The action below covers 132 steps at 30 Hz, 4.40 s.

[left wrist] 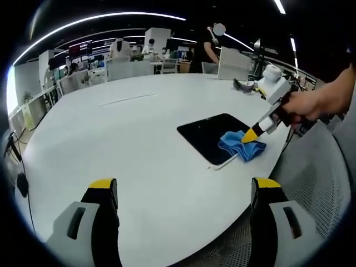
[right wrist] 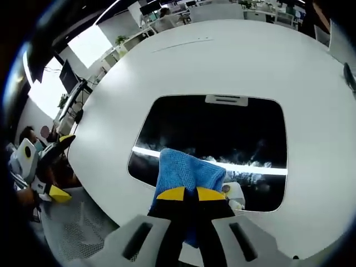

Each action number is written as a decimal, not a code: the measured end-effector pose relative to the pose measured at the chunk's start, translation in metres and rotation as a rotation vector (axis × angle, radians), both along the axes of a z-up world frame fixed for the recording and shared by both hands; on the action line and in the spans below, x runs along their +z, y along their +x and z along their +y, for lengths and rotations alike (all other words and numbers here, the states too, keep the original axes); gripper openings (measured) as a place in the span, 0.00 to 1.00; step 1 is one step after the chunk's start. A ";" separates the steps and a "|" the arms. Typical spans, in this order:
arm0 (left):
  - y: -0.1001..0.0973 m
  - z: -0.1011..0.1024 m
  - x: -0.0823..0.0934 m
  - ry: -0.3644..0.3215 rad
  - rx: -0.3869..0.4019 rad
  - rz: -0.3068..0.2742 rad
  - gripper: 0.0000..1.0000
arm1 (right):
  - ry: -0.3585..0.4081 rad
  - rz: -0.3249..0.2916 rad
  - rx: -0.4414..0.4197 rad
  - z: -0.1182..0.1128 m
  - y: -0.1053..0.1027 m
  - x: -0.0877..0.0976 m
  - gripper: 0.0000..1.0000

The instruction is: Wipe the mirror surface with the cleaning cloth until all visible marks leave the cleaned area.

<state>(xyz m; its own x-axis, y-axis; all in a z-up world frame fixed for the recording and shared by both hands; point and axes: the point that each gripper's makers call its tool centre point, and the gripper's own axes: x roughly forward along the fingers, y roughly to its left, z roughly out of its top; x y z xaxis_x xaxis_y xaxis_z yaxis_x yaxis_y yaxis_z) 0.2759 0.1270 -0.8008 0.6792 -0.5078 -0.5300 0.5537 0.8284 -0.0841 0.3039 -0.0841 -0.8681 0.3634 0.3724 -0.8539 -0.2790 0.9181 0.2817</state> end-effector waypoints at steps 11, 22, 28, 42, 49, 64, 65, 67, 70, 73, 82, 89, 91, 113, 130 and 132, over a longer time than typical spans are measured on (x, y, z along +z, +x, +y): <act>-0.001 -0.001 -0.001 0.000 -0.007 0.008 0.99 | 0.003 0.000 -0.010 0.001 0.004 0.001 0.00; -0.004 -0.004 -0.004 0.009 -0.026 0.025 0.99 | -0.017 -0.024 -0.020 0.003 0.024 0.000 0.00; -0.004 -0.004 -0.004 0.005 -0.024 0.025 0.99 | -0.031 -0.033 -0.018 0.003 0.033 0.000 0.00; -0.003 -0.003 -0.004 0.001 -0.019 0.026 0.99 | -0.044 -0.043 -0.019 0.004 0.061 0.000 0.00; -0.003 -0.003 -0.005 0.003 -0.019 0.030 0.99 | -0.048 -0.047 -0.015 0.004 0.070 0.000 0.00; -0.003 -0.003 -0.005 0.000 -0.016 0.033 0.99 | -0.062 -0.063 -0.010 0.005 0.095 0.001 0.00; -0.003 -0.003 -0.005 -0.001 -0.015 0.033 0.99 | -0.063 -0.063 -0.010 0.005 0.097 0.000 0.00; -0.003 -0.003 -0.005 -0.001 -0.015 0.034 0.99 | -0.064 -0.064 -0.009 0.005 0.099 0.000 0.00; -0.003 -0.002 -0.005 -0.002 -0.013 0.032 0.99 | -0.068 -0.067 -0.005 0.006 0.102 0.001 0.00; -0.003 -0.002 -0.004 -0.003 -0.011 0.031 0.99 | -0.069 -0.069 -0.003 0.007 0.107 0.000 0.00; -0.003 -0.002 -0.005 0.001 -0.013 0.035 0.99 | -0.073 -0.077 0.006 0.009 0.118 0.000 0.00; -0.003 -0.002 -0.007 0.006 -0.014 0.038 0.99 | -0.065 -0.105 -0.006 0.010 0.128 0.001 0.00; -0.003 -0.001 -0.007 0.005 -0.011 0.038 0.99 | -0.076 -0.106 0.000 0.011 0.129 0.001 0.00; -0.003 -0.001 -0.007 0.010 -0.011 0.041 0.99 | -0.075 -0.094 -0.007 -0.002 0.126 0.001 0.00; -0.002 0.000 -0.007 0.009 -0.006 0.037 0.99 | -0.086 -0.088 -0.022 -0.021 0.125 0.001 0.00; -0.002 0.000 -0.007 0.009 -0.005 0.037 0.99 | -0.087 -0.087 -0.023 -0.023 0.125 0.000 0.00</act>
